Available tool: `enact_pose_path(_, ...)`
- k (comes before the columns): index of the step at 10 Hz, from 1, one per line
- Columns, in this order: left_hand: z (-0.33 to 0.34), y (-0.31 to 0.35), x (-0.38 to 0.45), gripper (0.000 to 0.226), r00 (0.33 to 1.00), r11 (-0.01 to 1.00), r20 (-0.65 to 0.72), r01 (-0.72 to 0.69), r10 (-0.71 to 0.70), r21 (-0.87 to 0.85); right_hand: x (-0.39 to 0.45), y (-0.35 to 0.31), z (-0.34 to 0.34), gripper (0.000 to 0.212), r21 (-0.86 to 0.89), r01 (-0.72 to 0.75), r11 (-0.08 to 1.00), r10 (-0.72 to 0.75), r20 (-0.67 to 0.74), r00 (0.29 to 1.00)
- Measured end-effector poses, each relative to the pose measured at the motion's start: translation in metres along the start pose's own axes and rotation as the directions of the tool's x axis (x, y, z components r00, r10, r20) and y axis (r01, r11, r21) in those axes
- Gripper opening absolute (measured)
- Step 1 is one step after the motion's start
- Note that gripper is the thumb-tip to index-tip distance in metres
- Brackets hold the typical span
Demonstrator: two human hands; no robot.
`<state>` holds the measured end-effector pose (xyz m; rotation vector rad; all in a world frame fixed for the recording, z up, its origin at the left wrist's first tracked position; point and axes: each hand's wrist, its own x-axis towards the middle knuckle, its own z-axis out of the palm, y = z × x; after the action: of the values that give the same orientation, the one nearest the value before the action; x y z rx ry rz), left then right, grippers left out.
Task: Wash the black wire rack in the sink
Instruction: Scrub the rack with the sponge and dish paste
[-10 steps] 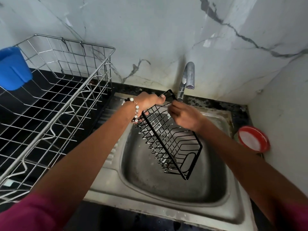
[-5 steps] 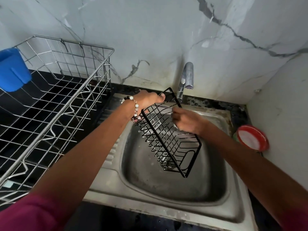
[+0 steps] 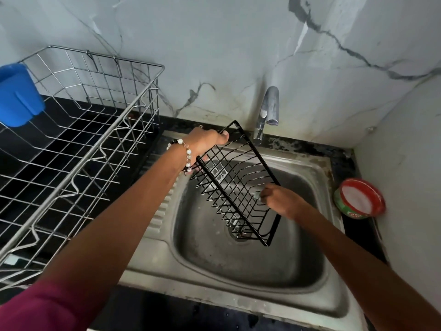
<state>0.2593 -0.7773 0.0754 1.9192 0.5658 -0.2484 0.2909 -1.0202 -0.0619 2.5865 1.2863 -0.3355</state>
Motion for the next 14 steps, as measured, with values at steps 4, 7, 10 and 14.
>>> enact_pose_path(4, 0.007, -0.008, -0.001, 0.046, 1.0, 0.999, -0.011, 0.02, -0.02, -0.039, 0.001, -0.066, 0.01, 0.024, 0.332, -0.266, 0.905, 0.26, 0.065, 0.963)
enact_pose_path(7, 0.007, -0.011, -0.005, 0.06, 0.999, 1.0, 0.039, 0.003, -0.003, 0.004, -0.002, -0.016, 0.002, 0.02, 0.092, -0.155, 0.984, 0.151, 0.044, 0.988)
enact_pose_path(10, 0.01, -0.02, 0.001, 0.045, 1.0, 0.999, -0.011, 0.024, -0.024, -0.037, -0.002, -0.053, 0.008, 0.025, 0.322, -0.345, 0.882, 0.33, 0.1, 0.939)
enact_pose_path(14, 0.031, -0.029, -0.001, 0.04, 0.988, 0.966, -0.045, 0.132, -0.145, -0.223, -0.013, -0.053, -0.074, 0.024, 0.986, -0.076, -0.146, 0.412, 0.13, 0.902)
